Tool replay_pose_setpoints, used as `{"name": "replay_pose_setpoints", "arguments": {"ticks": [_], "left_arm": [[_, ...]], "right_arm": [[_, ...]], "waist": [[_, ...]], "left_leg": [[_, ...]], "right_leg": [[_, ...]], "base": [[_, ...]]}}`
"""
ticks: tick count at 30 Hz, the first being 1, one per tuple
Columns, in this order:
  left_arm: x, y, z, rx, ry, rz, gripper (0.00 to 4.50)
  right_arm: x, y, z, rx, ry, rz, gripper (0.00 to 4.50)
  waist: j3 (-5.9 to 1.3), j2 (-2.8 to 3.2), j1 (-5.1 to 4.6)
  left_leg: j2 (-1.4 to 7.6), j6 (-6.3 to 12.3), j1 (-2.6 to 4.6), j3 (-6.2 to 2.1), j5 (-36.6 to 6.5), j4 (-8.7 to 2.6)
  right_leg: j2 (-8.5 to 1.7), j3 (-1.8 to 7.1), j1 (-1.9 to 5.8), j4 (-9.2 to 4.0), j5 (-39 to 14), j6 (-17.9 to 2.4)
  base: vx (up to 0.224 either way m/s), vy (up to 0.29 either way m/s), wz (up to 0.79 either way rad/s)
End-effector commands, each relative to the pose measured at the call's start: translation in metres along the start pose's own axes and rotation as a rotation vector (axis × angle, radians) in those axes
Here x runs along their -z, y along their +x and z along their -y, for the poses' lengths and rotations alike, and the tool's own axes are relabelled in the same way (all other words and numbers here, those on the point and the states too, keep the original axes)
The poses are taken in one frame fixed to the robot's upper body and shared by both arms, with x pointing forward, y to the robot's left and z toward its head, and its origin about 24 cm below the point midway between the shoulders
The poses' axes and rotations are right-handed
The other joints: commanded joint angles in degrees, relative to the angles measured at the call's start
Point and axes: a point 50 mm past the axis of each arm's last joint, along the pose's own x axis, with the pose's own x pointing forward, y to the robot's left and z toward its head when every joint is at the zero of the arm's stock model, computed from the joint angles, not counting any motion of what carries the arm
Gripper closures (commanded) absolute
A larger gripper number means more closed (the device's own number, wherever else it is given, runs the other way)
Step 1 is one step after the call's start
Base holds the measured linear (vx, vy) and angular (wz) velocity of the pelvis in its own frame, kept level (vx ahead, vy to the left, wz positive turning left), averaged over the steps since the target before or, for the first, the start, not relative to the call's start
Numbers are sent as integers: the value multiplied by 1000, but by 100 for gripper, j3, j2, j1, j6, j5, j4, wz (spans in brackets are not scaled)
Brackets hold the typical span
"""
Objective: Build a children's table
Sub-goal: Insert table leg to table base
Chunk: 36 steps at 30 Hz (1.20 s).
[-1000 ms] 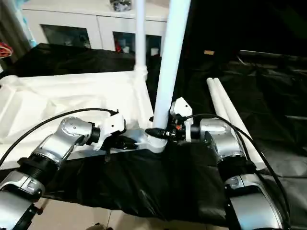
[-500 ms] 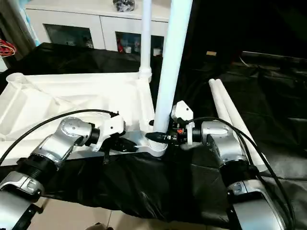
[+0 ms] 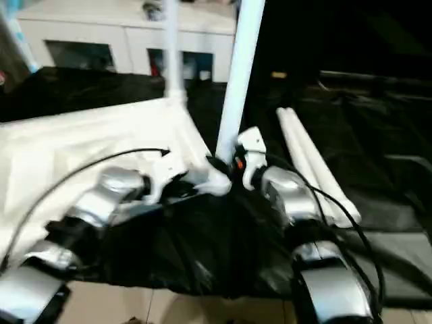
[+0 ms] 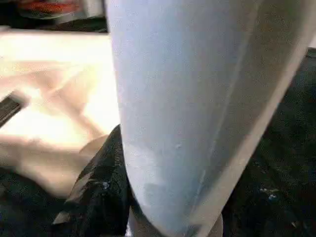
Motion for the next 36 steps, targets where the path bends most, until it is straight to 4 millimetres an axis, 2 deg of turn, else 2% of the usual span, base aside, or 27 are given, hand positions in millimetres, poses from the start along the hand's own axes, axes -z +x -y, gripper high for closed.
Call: {"name": "replay_pose_setpoints", "arguments": {"ticks": [1,3,4,5,6,7,9,11,13,18,19,21,23,26,30,31,36], "left_arm": [[-44,-2,-10,-101,45,129,450],[-46,6,-8,-179,28,113,450],[-46,7,-8,-190,28,110,450],[-45,8,-9,-202,28,105,450],[-45,8,-9,-209,27,102,450],[-45,8,-10,-212,30,99,450],[-45,7,-11,-212,32,98,450],[-45,6,-11,-195,36,96,450],[-45,6,-10,-193,39,93,450],[-43,7,-7,-167,47,91,450],[-43,7,-6,-162,51,92,450],[-43,7,-6,-152,60,93,450],[-42,6,-5,-133,69,96,450],[-41,4,-4,-107,85,94,450],[-39,3,-3,-89,96,95,450],[-39,2,-3,-83,98,94,450],[-36,-1,-1,-38,117,98,450]], "right_arm": [[58,-12,1,128,117,-239,261],[54,-3,-6,140,115,-232,261],[54,-1,-8,140,115,-231,261],[53,0,-9,144,109,-230,261],[53,1,-9,147,105,-230,261],[53,1,-10,146,107,-229,261],[53,2,-11,143,113,-229,261],[55,3,-14,131,110,-233,261],[55,3,-14,130,103,-236,261],[52,5,-14,133,101,-211,261],[49,6,-14,126,103,-197,226],[46,6,-13,119,107,-179,192],[42,8,-13,100,113,-157,189],[35,10,-13,74,102,-132,151],[30,10,-12,55,91,-114,133],[28,10,-12,46,88,-104,119],[19,8,-10,-15,47,-70,70]], "waist": [[-294,55,-53],[-283,52,-56],[-268,49,-58],[-283,69,-47],[-278,66,-51],[-284,78,-51],[-300,79,-44],[-302,83,-31],[-303,95,-19],[-293,102,-24],[-296,107,-23],[-302,106,-18],[-319,105,-10],[-337,97,17],[-348,98,41],[-364,91,50],[-379,94,85]], "left_leg": [[232,-110,129,-218,-2895,-474],[218,-66,125,-225,-2957,-468],[205,-50,160,-220,-3013,-451],[198,-38,194,-219,-3036,-426],[199,-21,187,-216,-3038,-431],[215,-25,161,-233,-3039,-455],[242,-28,117,-245,-2981,-499],[251,-53,122,-228,-2975,-506],[251,-56,114,-220,-2944,-510],[245,-61,136,-205,-3004,-505],[249,-64,137,-209,-3002,-509],[256,-64,129,-208,-2961,-516],[259,-48,108,-197,-2827,-517],[258,31,60,-163,-2468,-510],[257,72,64,-141,-2268,-487],[261,92,42,-142,-2119,-487],[256,196,19,-104,-1752,-450]], "right_leg": [[-420,99,149,-573,-3533,-590],[-445,40,146,-608,-3534,-549],[-443,-7,114,-661,-3620,-498],[-473,-45,110,-677,-3659,-459],[-472,-55,110,-695,-3650,-448],[-470,-68,146,-680,-3520,-443],[-477,-41,182,-635,-3193,-525],[-487,12,156,-591,-2938,-699],[-492,29,160,-568,-2839,-779],[-491,31,146,-580,-2869,-812],[-488,34,150,-576,-2856,-810],[-488,47,157,-561,-2758,-842],[-498,72,177,-533,-2556,-952],[-501,99,205,-481,-2239,-1072],[-509,110,205,-477,-2202,-1127],[-504,113,228,-446,-2071,-1160],[-491,140,226,-379,-1707,-1314]], "base": [[0,0,0],[0,0,0],[0,0,0],[0,0,0],[0,0,0],[0,0,0],[0,0,0],[0,0,0],[0,0,0],[0,0,0],[0,0,0],[0,0,0],[0,0,0],[0,0,0],[0,0,0],[0,0,0],[0,0,0]]}}
